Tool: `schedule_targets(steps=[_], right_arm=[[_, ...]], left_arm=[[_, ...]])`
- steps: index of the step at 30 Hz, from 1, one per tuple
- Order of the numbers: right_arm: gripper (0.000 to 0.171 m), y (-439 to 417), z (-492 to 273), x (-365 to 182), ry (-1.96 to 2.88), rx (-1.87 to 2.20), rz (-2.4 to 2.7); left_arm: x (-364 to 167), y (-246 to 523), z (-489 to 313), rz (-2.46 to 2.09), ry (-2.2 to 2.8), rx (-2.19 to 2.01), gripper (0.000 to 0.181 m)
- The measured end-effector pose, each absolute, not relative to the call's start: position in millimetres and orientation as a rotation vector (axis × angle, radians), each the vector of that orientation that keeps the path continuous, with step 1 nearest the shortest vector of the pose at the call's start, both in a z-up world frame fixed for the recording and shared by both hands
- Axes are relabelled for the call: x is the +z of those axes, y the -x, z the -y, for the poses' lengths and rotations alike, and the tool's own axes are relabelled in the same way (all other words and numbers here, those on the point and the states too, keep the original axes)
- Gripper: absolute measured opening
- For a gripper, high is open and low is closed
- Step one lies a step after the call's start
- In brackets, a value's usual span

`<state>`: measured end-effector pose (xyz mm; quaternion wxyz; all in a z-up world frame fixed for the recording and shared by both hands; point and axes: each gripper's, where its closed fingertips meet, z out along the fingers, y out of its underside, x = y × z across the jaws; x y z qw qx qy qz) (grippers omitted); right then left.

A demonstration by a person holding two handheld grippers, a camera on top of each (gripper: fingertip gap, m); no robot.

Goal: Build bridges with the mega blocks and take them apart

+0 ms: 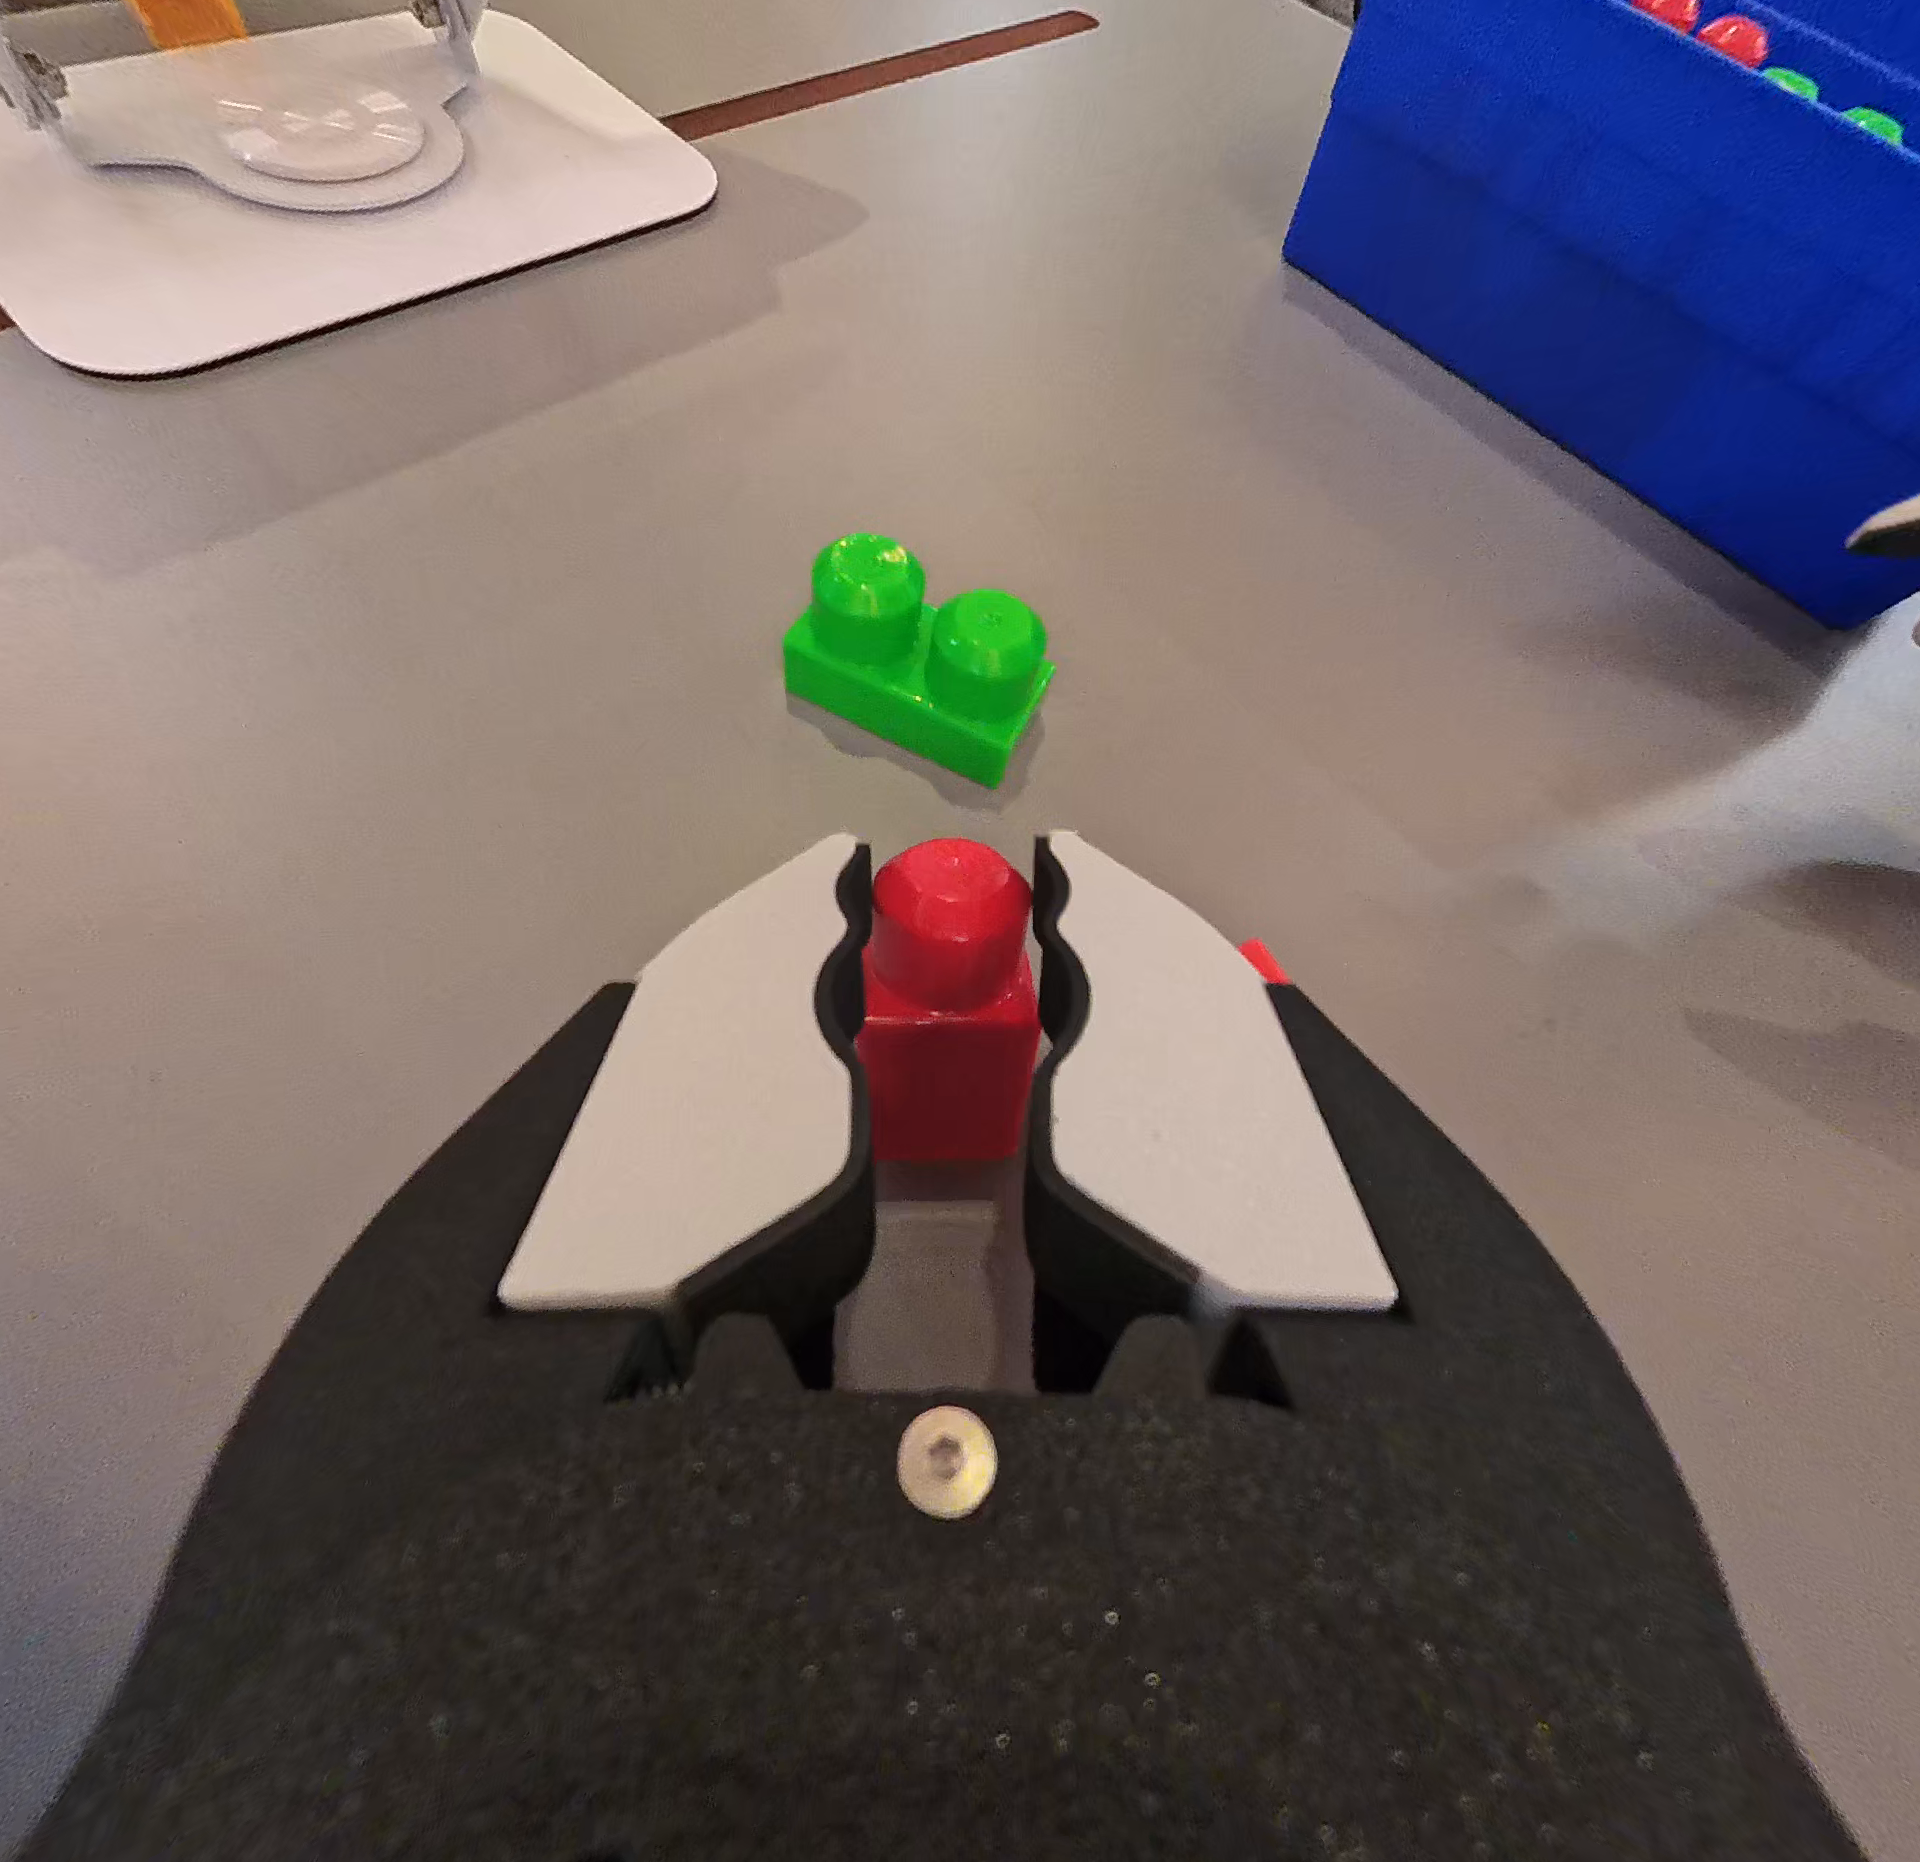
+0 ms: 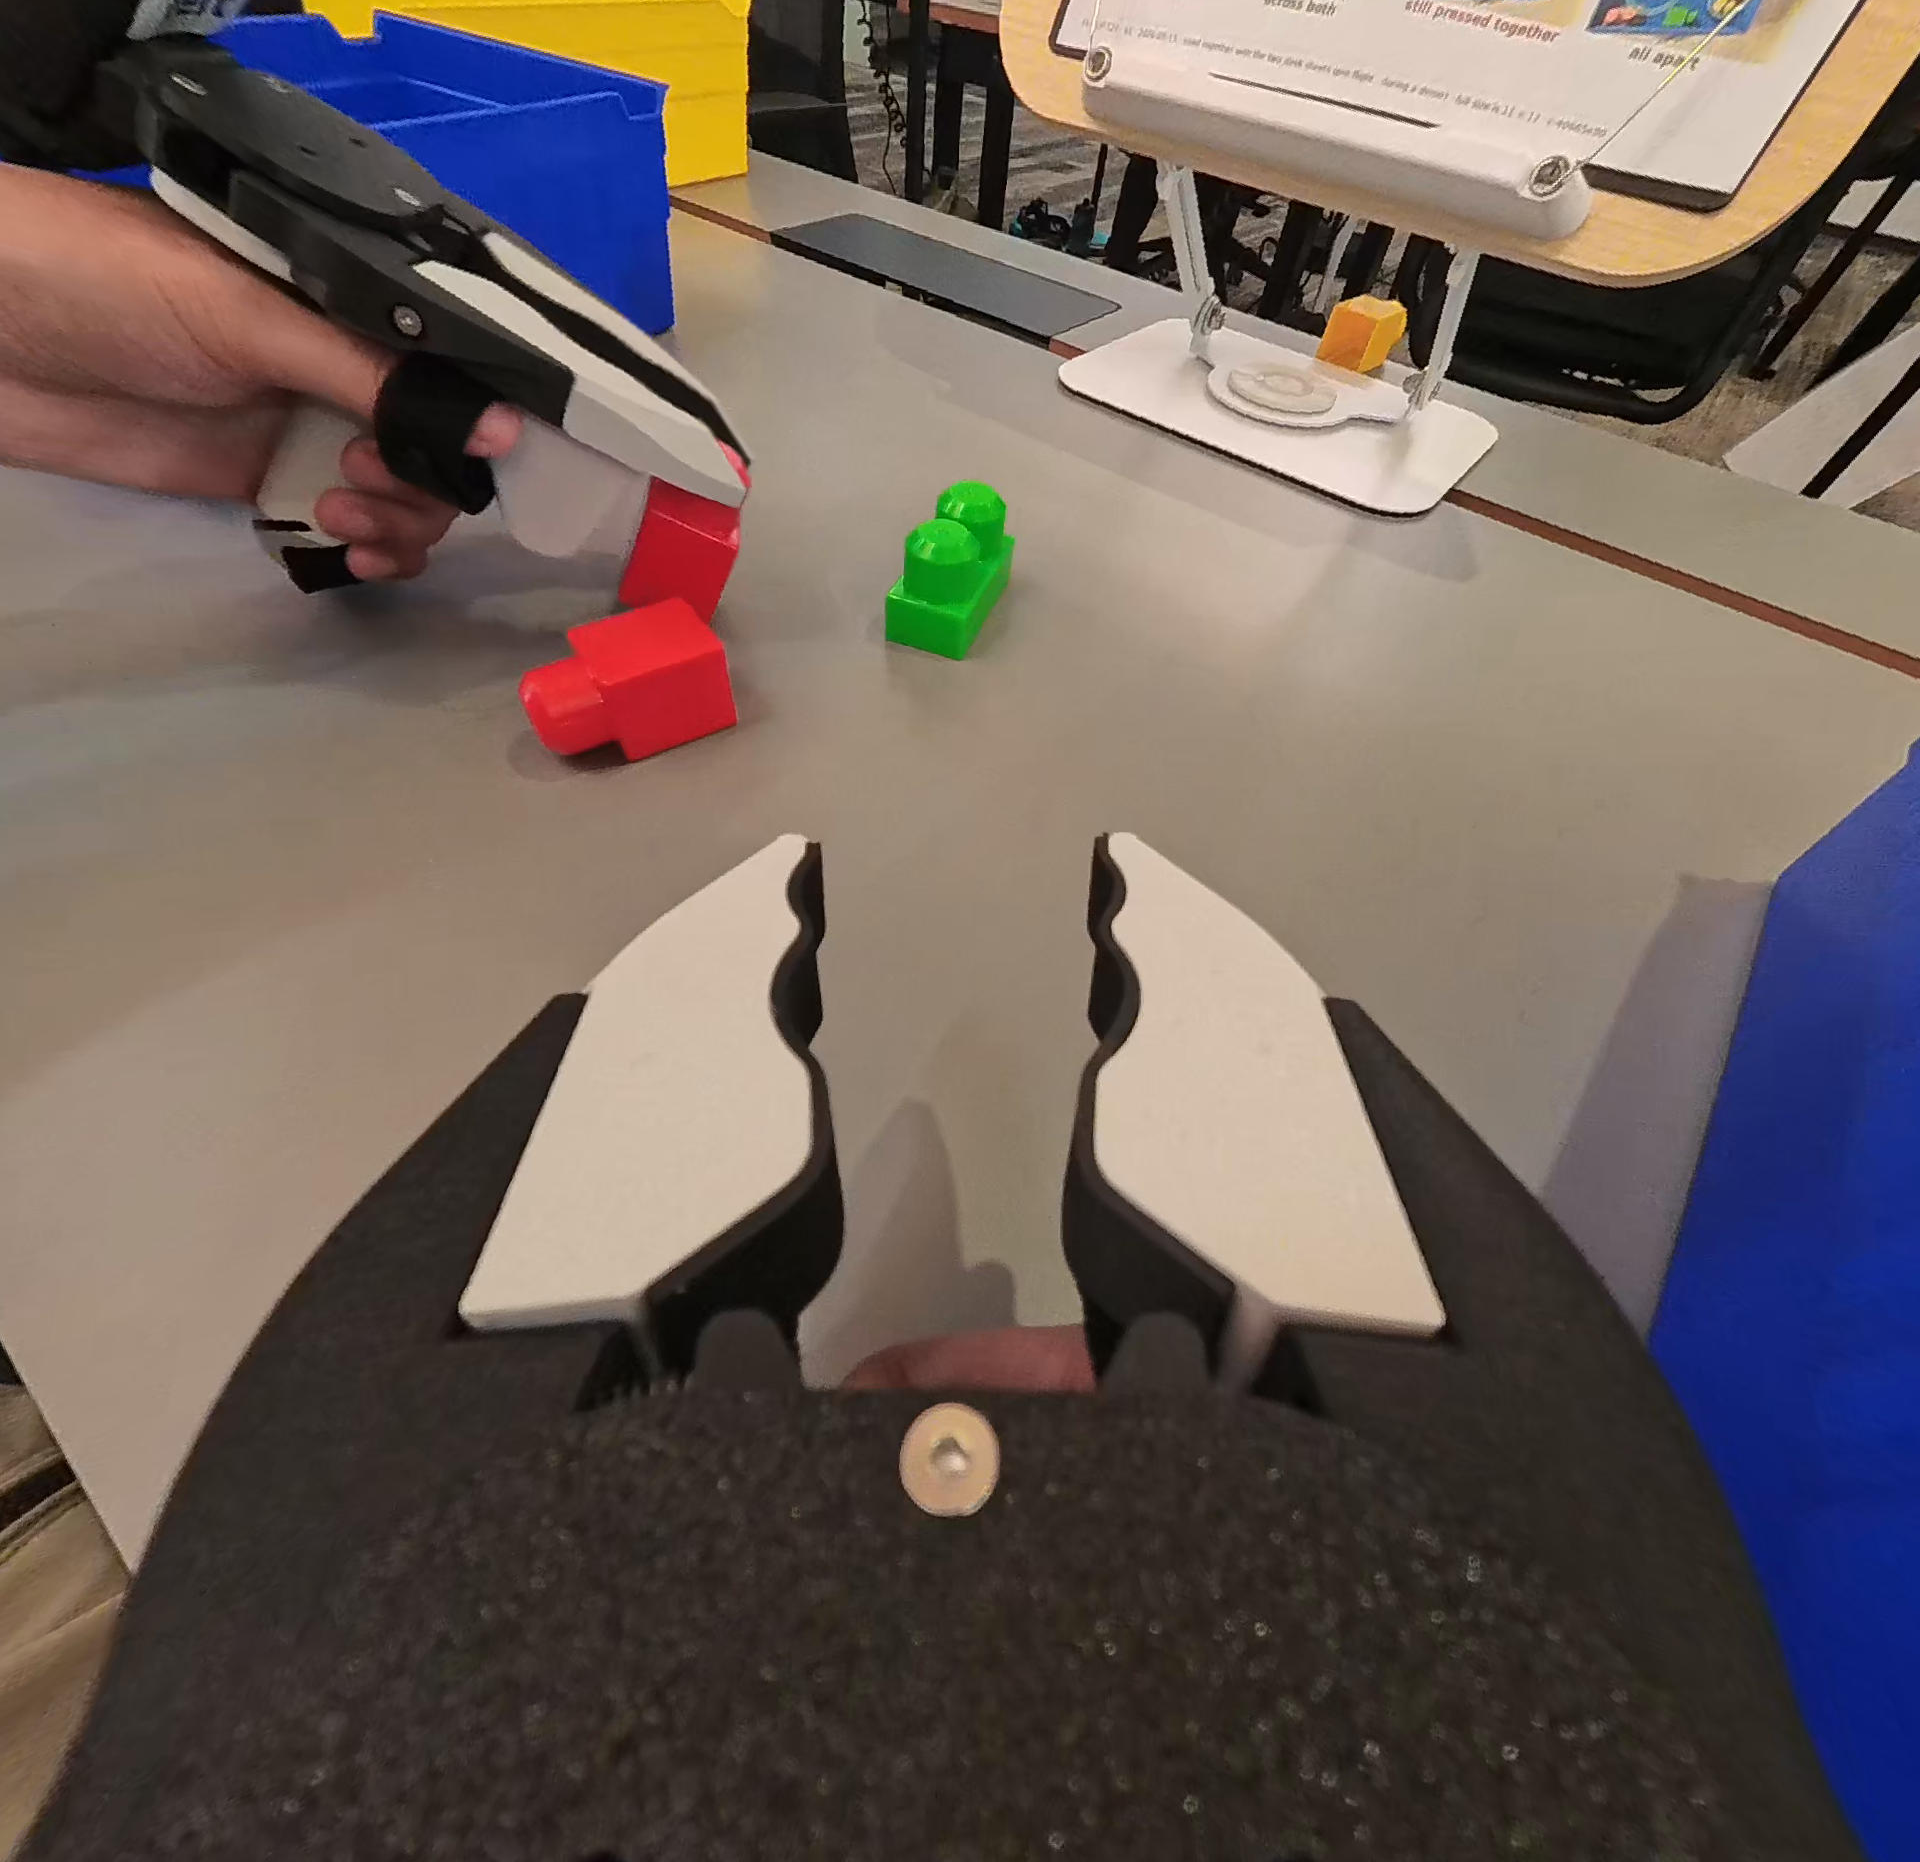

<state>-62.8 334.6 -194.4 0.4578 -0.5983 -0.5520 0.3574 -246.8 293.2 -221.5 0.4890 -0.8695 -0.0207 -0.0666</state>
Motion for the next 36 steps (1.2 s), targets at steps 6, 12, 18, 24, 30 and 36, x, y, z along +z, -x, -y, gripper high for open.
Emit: schedule_targets(steps=[6,12,18,24,30,36], right_arm=[[0.049,63,-334,-194,1.472,0.876,1.364],[0.049,63,-334,-194,1.472,0.877,1.361],[0.049,61,-337,-195,1.476,0.867,1.355],[0.049,61,-342,-197,1.48,0.842,1.35],[0.048,61,-344,-194,1.467,0.823,1.335],[0.049,64,-339,-198,1.468,0.819,1.351]], left_arm=[[-218,243,-282,0.052,2.099,-0.155,0.032],[-212,241,-269,0.061,2.093,-0.154,0.032],[-162,226,-226,0.192,1.949,-0.002,0.046],[-160,186,-167,0.308,1.731,0.398,0.069],[-179,153,-141,0.422,1.7,0.548,0.066],[-193,133,-148,0.452,1.718,0.449,0.067]])
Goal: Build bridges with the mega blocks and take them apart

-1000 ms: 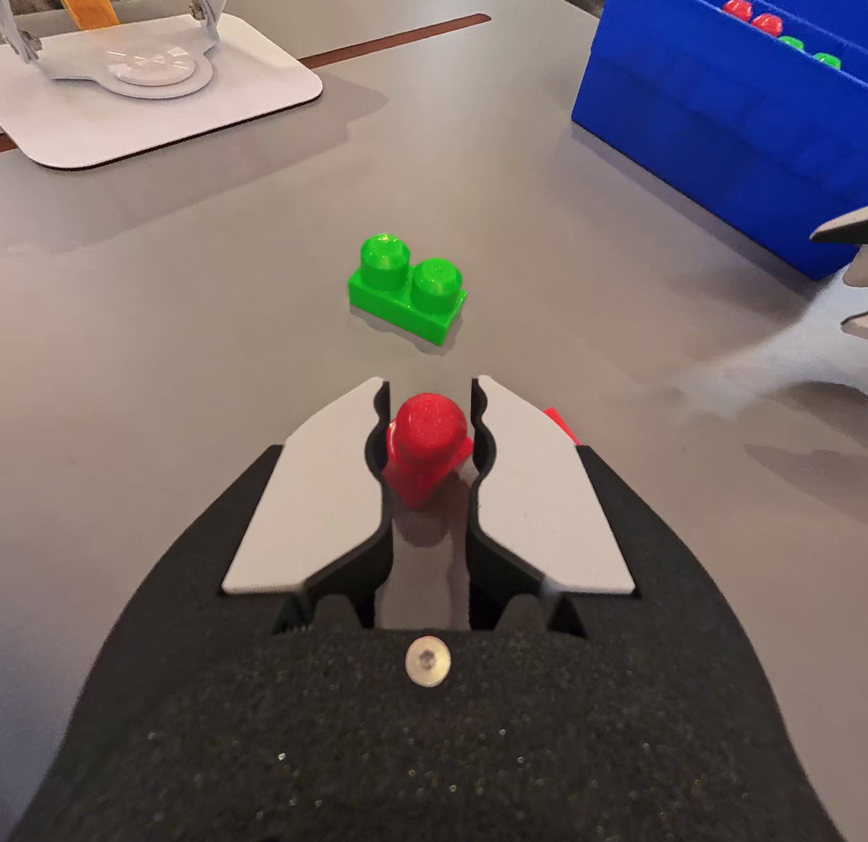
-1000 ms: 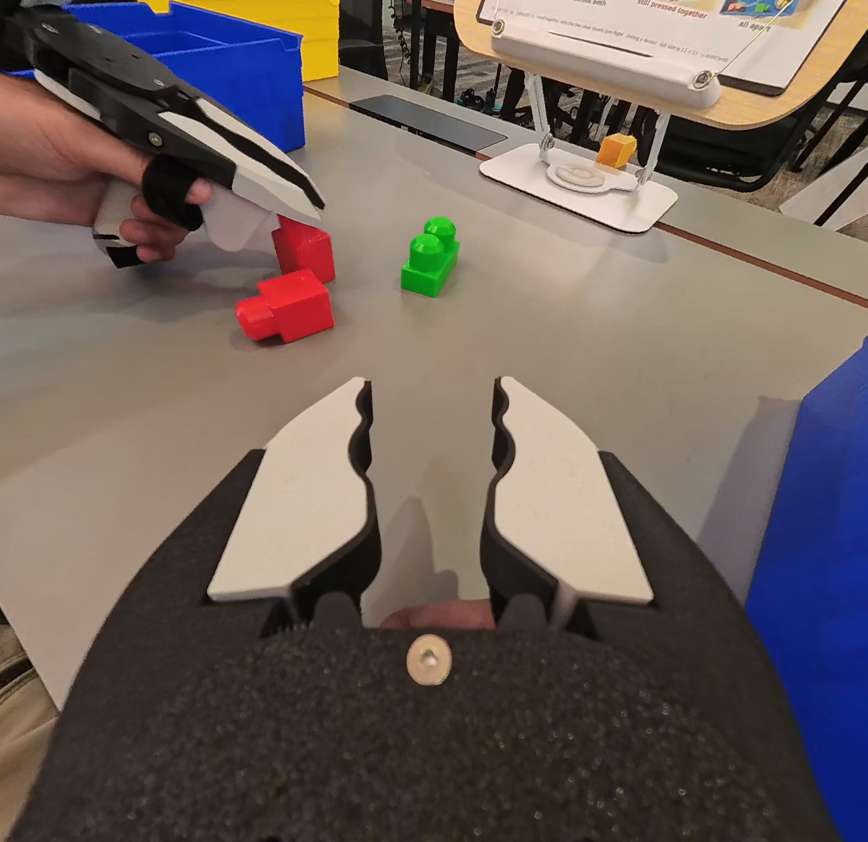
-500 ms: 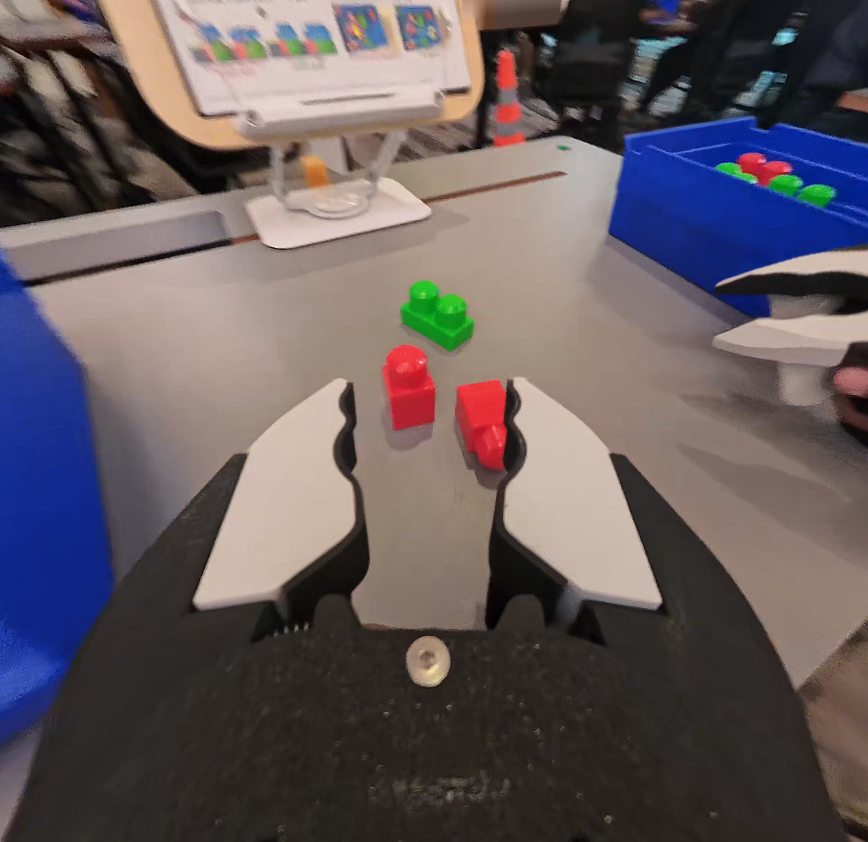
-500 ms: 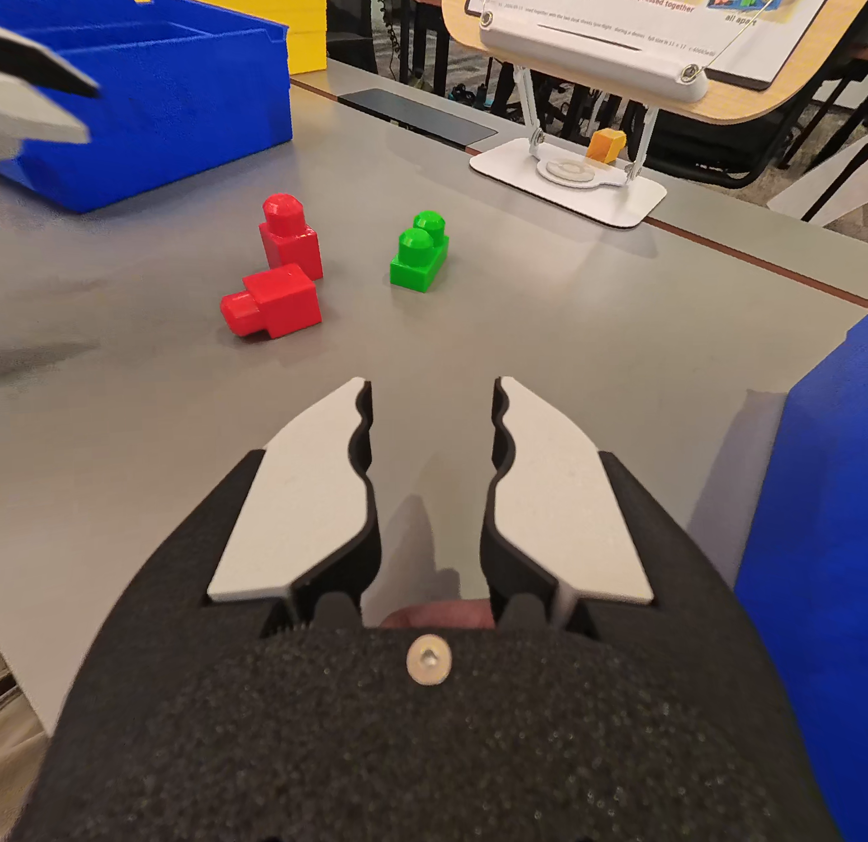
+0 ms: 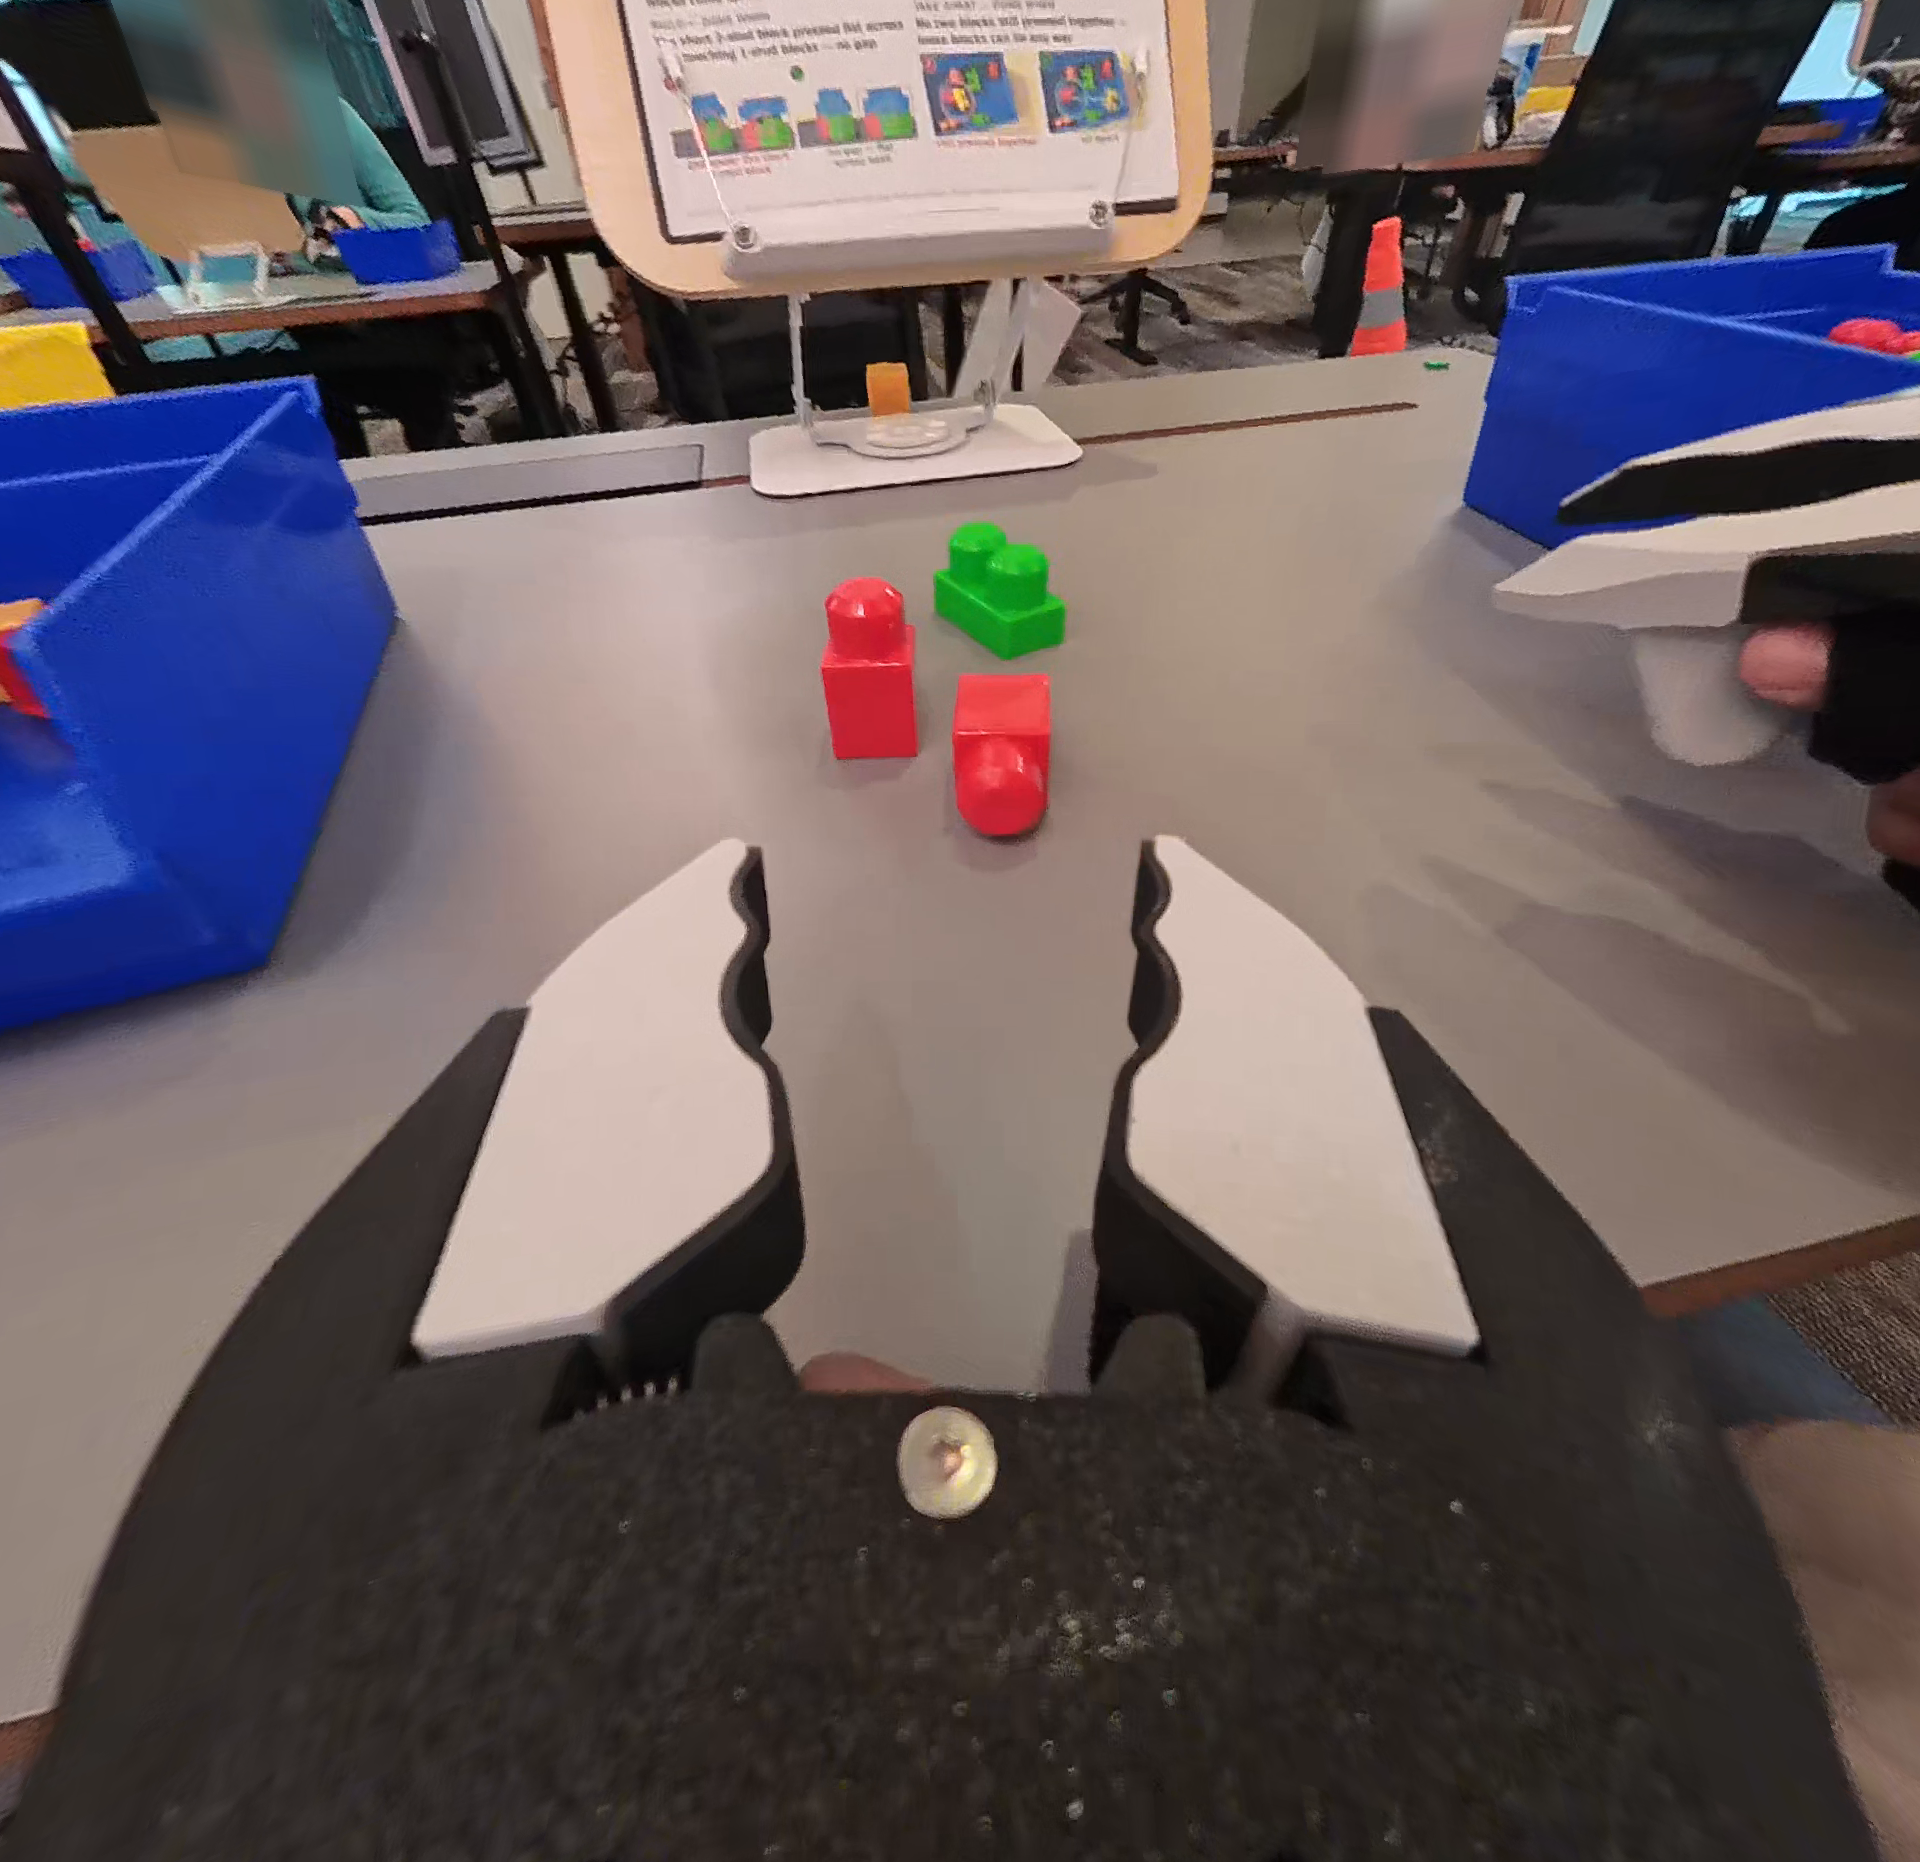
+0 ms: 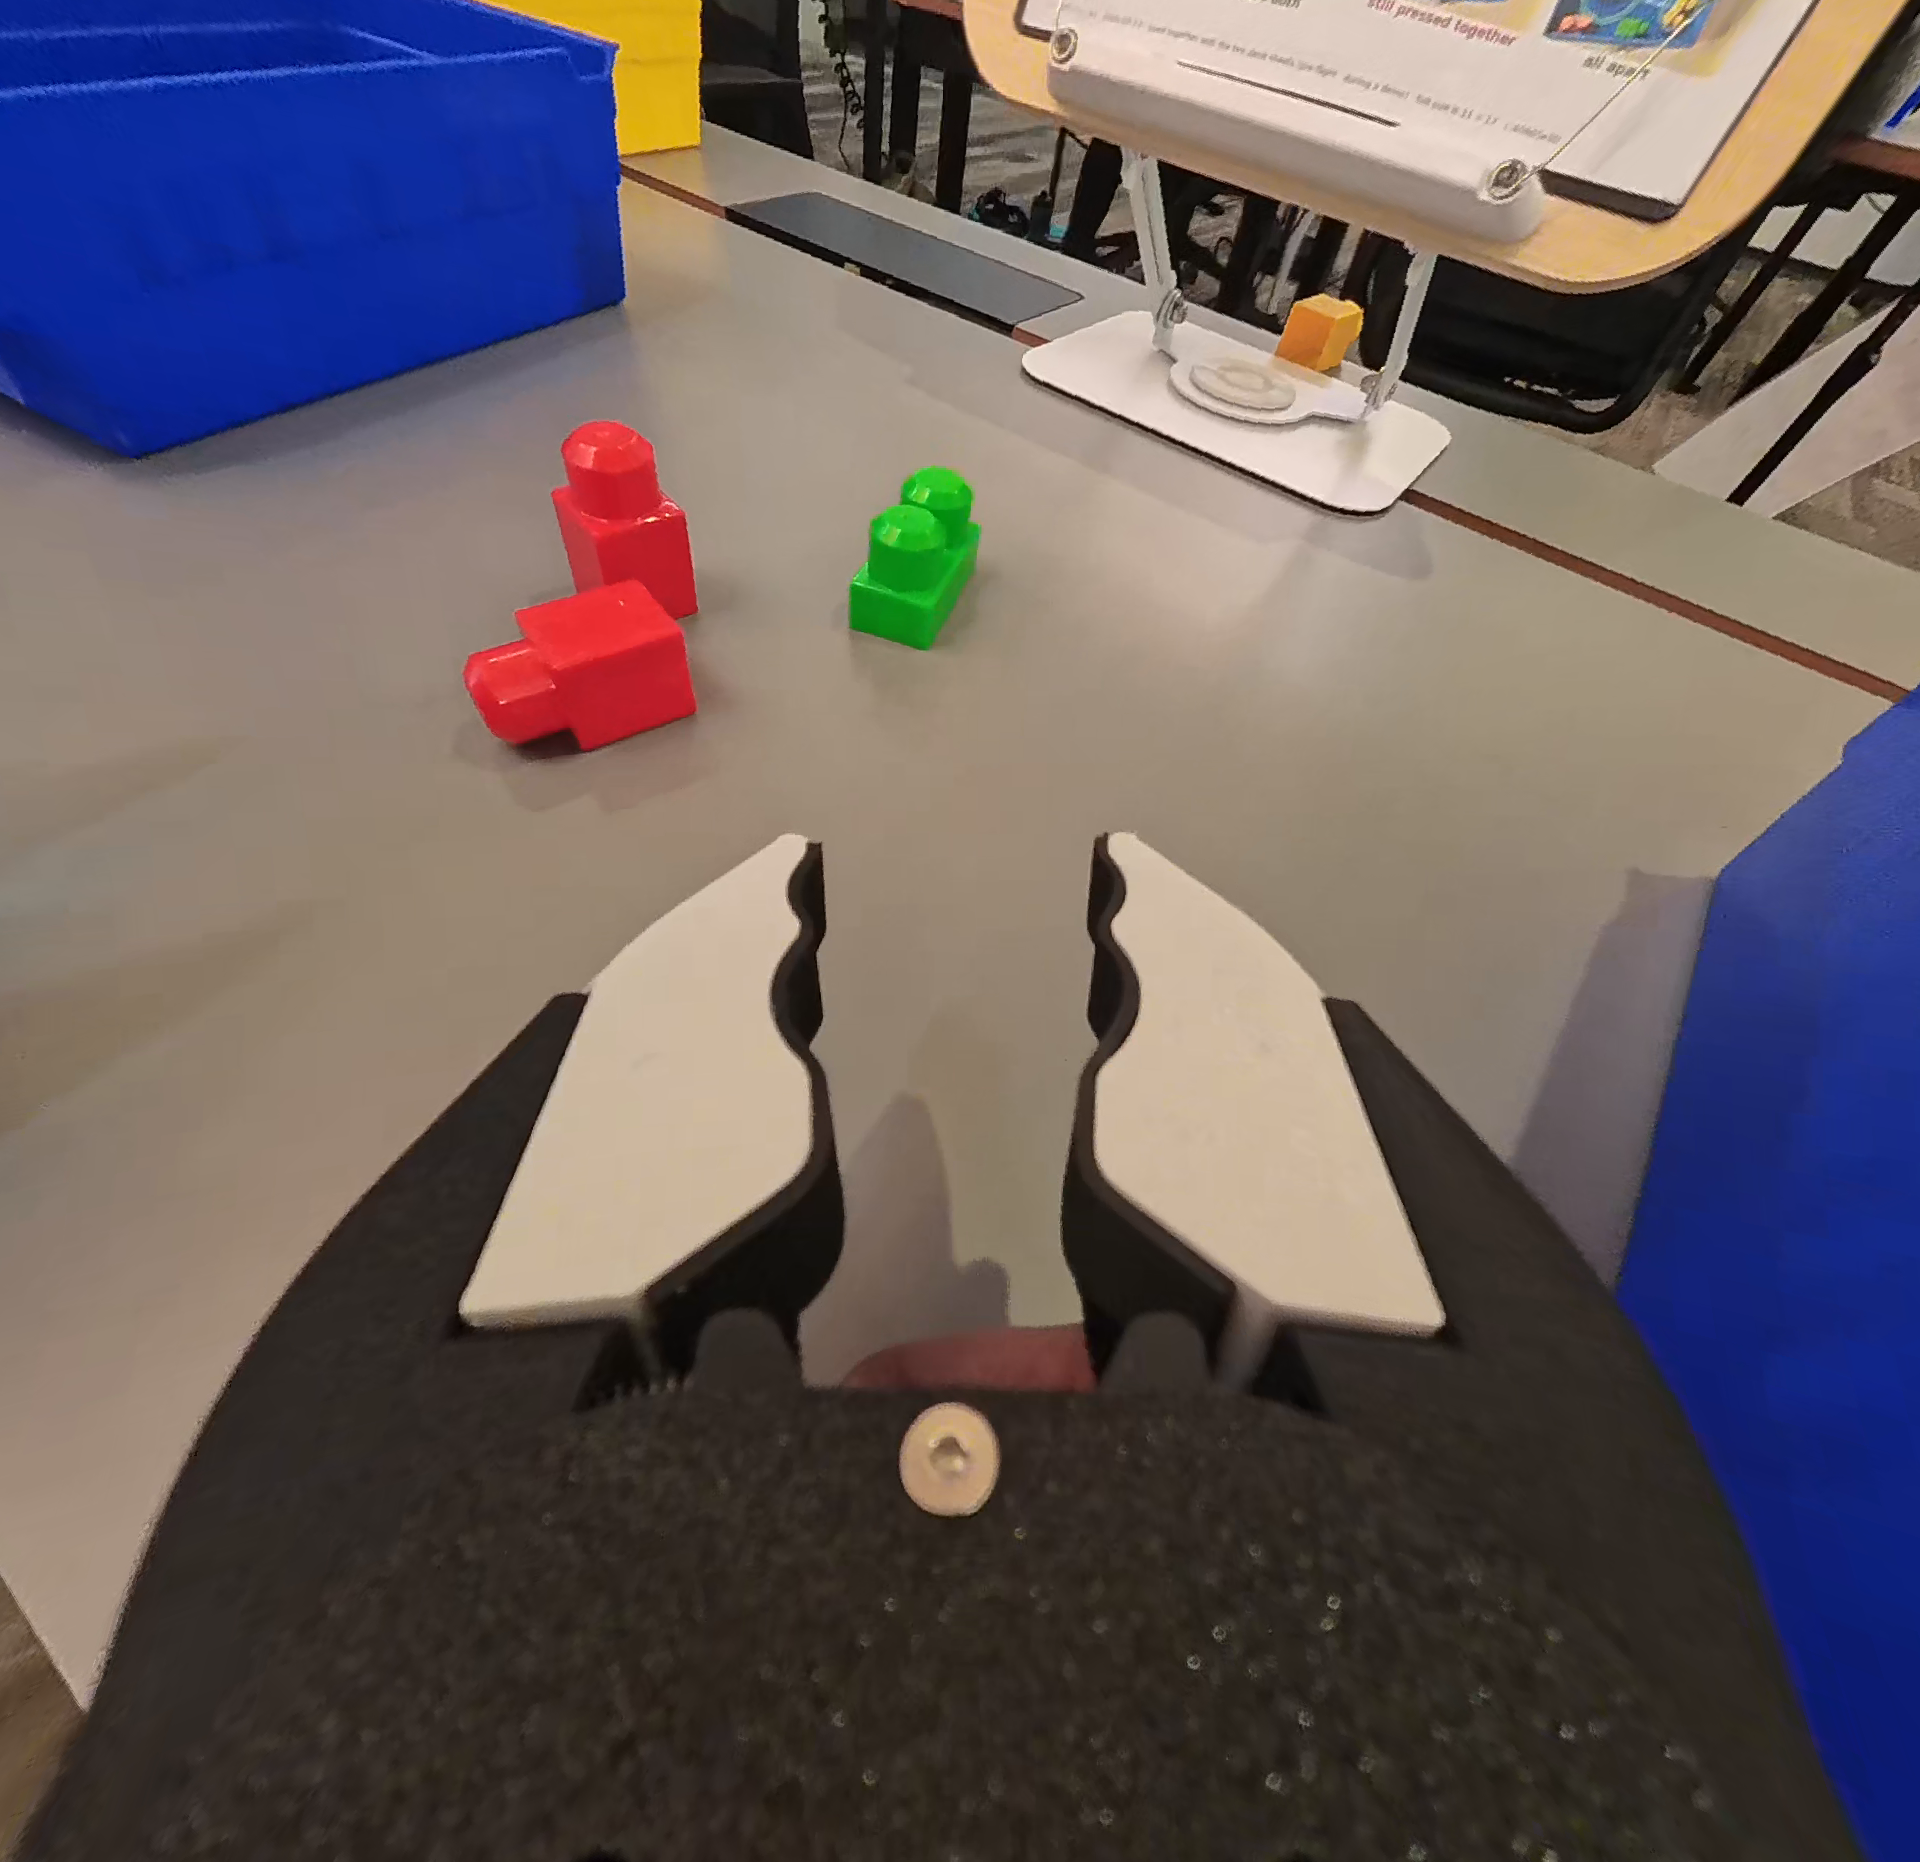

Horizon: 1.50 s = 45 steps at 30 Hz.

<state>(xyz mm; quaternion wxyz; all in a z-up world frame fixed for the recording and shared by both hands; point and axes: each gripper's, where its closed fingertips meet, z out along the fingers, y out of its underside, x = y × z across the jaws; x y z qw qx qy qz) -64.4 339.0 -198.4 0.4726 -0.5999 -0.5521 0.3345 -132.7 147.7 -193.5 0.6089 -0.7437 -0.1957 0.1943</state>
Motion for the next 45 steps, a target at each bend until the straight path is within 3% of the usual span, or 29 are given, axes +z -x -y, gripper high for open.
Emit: schedule_targets(steps=[9,19,27,30,32,45], right_arm=[[0.048,65,-337,-198,1.465,0.815,1.361],[0.048,60,-343,-196,1.472,0.836,1.343],[0.048,56,-350,-195,1.491,0.867,1.32],[0.048,55,-351,-195,1.494,0.875,1.319],[0.048,54,-351,-196,1.496,0.875,1.319],[0.048,55,-351,-196,1.5,0.875,1.32]], left_arm=[[-205,136,-168,0.433,1.881,0.429,0.066],[-255,149,-220,0.629,2.199,0.132,0.062],[-262,176,-231,0.587,2.286,0.257,0.062],[-267,175,-237,0.558,2.308,0.259,0.052],[-265,177,-238,0.543,2.297,0.284,0.029],[-257,176,-236,0.45,2.327,0.253,0.028]])
